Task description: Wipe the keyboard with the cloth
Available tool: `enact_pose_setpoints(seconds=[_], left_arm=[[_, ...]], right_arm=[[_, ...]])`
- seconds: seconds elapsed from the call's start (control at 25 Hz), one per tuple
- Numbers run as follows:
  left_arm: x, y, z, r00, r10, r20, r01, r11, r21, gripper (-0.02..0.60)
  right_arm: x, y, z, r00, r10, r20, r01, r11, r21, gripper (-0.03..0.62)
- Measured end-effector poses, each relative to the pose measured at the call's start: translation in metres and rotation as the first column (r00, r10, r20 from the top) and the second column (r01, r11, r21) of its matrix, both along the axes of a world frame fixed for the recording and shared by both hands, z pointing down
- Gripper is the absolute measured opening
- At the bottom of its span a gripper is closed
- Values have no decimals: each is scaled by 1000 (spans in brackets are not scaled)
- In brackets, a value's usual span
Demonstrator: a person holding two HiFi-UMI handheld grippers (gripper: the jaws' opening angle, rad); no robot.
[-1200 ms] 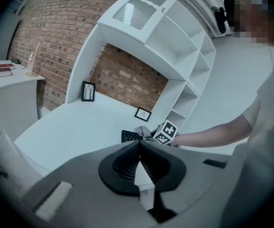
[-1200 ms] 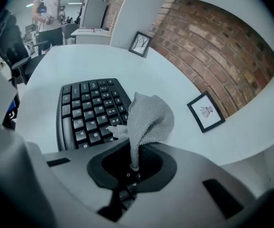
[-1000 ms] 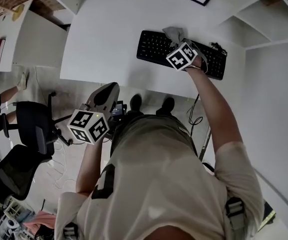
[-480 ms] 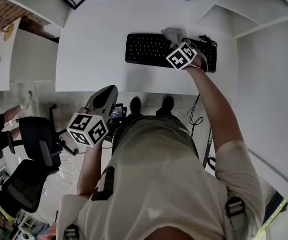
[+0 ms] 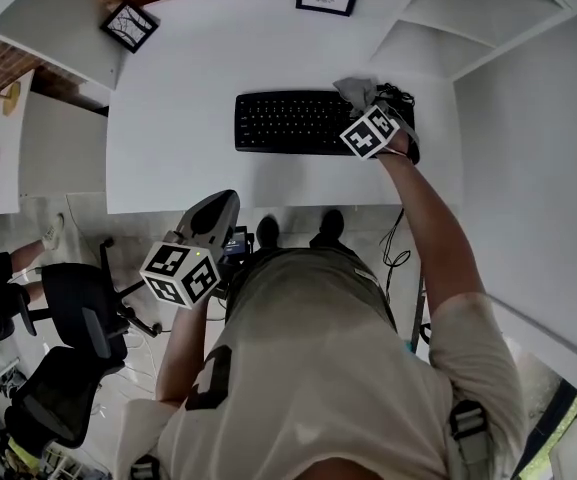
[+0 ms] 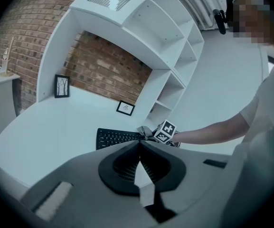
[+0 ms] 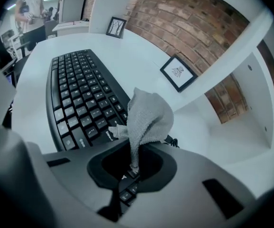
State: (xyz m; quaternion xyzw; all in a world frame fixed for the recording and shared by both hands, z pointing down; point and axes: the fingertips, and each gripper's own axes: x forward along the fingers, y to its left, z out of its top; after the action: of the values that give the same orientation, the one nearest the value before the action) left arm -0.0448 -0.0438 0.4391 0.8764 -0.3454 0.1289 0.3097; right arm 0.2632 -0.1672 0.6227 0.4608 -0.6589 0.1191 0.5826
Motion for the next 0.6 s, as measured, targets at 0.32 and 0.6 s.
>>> enact_pose_setpoints(seconds=[0.32, 0.6], left_arm=[[16, -4, -7, 1000, 29, 5, -29, 1000, 10, 5], [24, -6, -6, 999, 40, 10, -40, 999, 3, 5]], right_arm=[[24, 6, -6, 998, 53, 28, -54, 998, 17, 15], [51, 13, -6, 996, 85, 17, -85, 996, 17, 15]])
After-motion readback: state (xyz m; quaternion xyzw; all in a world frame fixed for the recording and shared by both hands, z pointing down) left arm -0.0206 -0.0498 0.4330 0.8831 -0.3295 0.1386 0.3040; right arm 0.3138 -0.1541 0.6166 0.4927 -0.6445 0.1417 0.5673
